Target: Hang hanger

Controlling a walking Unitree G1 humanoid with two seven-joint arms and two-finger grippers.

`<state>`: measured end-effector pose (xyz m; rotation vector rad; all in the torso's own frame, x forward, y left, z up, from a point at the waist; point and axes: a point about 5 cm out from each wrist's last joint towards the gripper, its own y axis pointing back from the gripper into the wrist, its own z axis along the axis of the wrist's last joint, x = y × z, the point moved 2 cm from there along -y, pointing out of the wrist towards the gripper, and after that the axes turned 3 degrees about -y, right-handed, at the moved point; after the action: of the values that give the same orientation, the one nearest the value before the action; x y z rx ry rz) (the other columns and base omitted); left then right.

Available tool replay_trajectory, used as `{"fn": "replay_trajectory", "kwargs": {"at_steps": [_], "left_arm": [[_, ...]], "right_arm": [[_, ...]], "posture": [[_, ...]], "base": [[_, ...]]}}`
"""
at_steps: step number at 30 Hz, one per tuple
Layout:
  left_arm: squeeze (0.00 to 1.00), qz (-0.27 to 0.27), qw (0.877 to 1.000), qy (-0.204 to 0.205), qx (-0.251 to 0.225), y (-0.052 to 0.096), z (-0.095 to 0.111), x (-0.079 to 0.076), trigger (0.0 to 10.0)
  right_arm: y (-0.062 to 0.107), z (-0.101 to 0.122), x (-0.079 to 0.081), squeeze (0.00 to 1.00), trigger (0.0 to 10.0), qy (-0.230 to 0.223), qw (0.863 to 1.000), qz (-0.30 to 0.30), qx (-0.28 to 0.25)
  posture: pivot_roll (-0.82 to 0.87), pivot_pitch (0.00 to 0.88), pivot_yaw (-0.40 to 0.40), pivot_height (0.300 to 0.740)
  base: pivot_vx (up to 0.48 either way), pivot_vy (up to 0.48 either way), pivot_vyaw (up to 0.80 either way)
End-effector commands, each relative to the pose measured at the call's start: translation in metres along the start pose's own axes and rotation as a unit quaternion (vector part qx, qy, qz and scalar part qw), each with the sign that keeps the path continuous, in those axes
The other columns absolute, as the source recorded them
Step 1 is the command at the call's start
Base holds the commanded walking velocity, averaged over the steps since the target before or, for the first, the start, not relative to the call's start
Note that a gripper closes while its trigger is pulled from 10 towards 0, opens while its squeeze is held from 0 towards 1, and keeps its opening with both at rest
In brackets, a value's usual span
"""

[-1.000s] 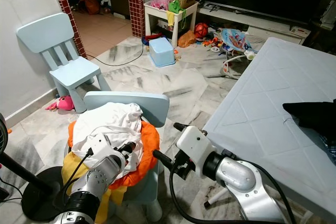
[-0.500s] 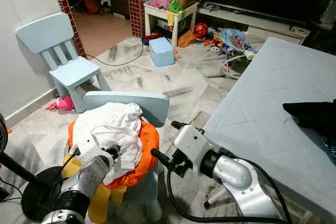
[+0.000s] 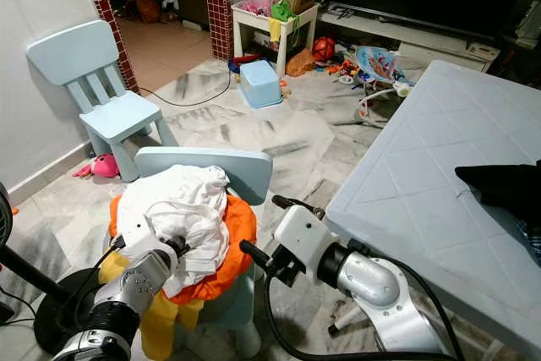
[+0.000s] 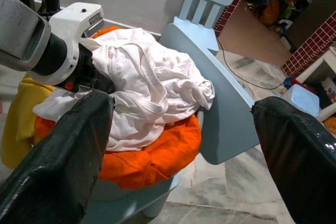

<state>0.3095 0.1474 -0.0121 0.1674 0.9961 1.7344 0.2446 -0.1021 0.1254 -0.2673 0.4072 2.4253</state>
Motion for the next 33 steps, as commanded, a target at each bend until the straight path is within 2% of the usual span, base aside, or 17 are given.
{"fn": "replay_trajectory", "kwargs": {"at_steps": [1,6,9,16,17,18,20,23,24,25,26,28,29,30,33], "left_arm": [[0.0,0.004,1.0,-0.009,-0.021,-0.001,0.01,-0.001,0.0],[0.0,0.009,0.999,-0.013,-0.039,0.0,0.017,0.002,0.0],[0.0,0.015,0.996,-0.046,-0.077,0.003,0.031,0.003,0.0],[0.0,0.015,0.996,-0.046,-0.077,0.003,0.031,0.003,0.0],[0.0,0.025,0.99,-0.077,-0.112,0.008,0.046,0.011,0.0],[0.0,0.025,0.99,-0.077,-0.112,0.008,0.046,0.011,0.0],[0.0,0.046,0.983,-0.117,-0.137,0.013,0.059,0.026,0.0],[0.0,0.04,0.984,-0.121,-0.123,0.011,0.055,0.025,0.0],[0.0,0.033,0.986,-0.124,-0.109,0.01,0.05,0.024,2.7],[0.0,0.033,0.986,-0.124,-0.109,0.01,0.05,0.024,2.7],[0.0,0.023,0.988,-0.121,-0.097,0.01,0.046,0.018,10.0],[0.0,0.014,0.989,-0.117,-0.089,0.01,0.043,0.013,10.0],[1.0,0.012,0.989,-0.116,-0.089,0.011,0.041,0.007,10.0],[1.0,0.007,0.989,-0.116,-0.09,0.012,0.039,0.001,10.0],[1.0,0.002,0.989,-0.12,-0.091,0.014,0.037,-0.003,10.0]], "right_arm": [[-0.002,-0.001,-0.001,0.0,10.0,0.007,1.0,0.0,0.003],[-0.003,-0.001,-0.004,0.0,10.0,0.011,1.0,-0.001,0.002],[-0.003,-0.001,-0.006,0.0,10.0,0.015,1.0,-0.005,0.002],[-0.003,-0.001,-0.006,0.0,10.0,0.015,1.0,-0.005,0.002],[-0.005,0.0,-0.009,0.0,10.0,0.016,1.0,-0.011,-0.001],[-0.005,0.0,-0.009,0.0,10.0,0.016,1.0,-0.011,-0.001],[-0.009,0.001,-0.013,0.0,10.0,0.019,1.0,-0.017,-0.005],[-0.01,0.001,-0.012,0.0,10.0,0.02,1.0,-0.017,-0.006],[-0.01,0.001,-0.012,0.0,10.0,0.021,1.0,-0.016,-0.006],[-0.01,0.001,-0.012,0.0,10.0,0.021,1.0,-0.016,-0.006],[-0.01,0.001,-0.012,0.0,10.0,0.022,1.0,-0.016,-0.007],[-0.01,0.0,-0.013,0.0,10.0,0.023,1.0,-0.017,-0.007],[-0.009,0.0,-0.014,0.0,10.0,0.024,1.0,-0.019,-0.007],[-0.009,0.0,-0.015,0.0,10.0,0.025,0.999,-0.021,-0.006],[-0.009,0.0,-0.016,0.0,10.0,0.026,0.999,-0.023,-0.006]], "posture": [[-0.23,0.0,-0.019,0.74],[-0.23,0.0,-0.021,0.74],[-0.23,0.0,-0.023,0.74],[-0.23,0.0,-0.023,0.74],[-0.2,0.0,-0.037,0.74],[-0.2,0.0,-0.037,0.74],[-0.2,0.0,-0.037,0.74],[-0.2,0.0,-0.037,0.74],[-0.2,0.0,-0.037,0.74],[-0.2,0.0,-0.037,0.74],[-0.2,0.0,-0.035,0.74],[-0.2,0.0,-0.032,0.74],[-0.2,0.0,-0.03,0.74],[-0.2,0.0,-0.028,0.74],[-0.2,0.0,-0.025,0.74]], "base": [[0.0,0.0,0.0],[0.0,0.0,0.0],[0.0,0.0,0.0],[0.0,0.0,0.0],[0.0,0.0,0.0],[0.0,0.0,0.0],[0.0,0.0,0.0],[0.0,0.0,0.0],[0.0,0.0,0.0],[0.0,0.0,0.0],[0.0,0.0,0.0],[0.0,0.0,0.0],[0.0,0.0,0.0],[0.0,0.0,0.0],[0.0,0.0,0.0]]}}
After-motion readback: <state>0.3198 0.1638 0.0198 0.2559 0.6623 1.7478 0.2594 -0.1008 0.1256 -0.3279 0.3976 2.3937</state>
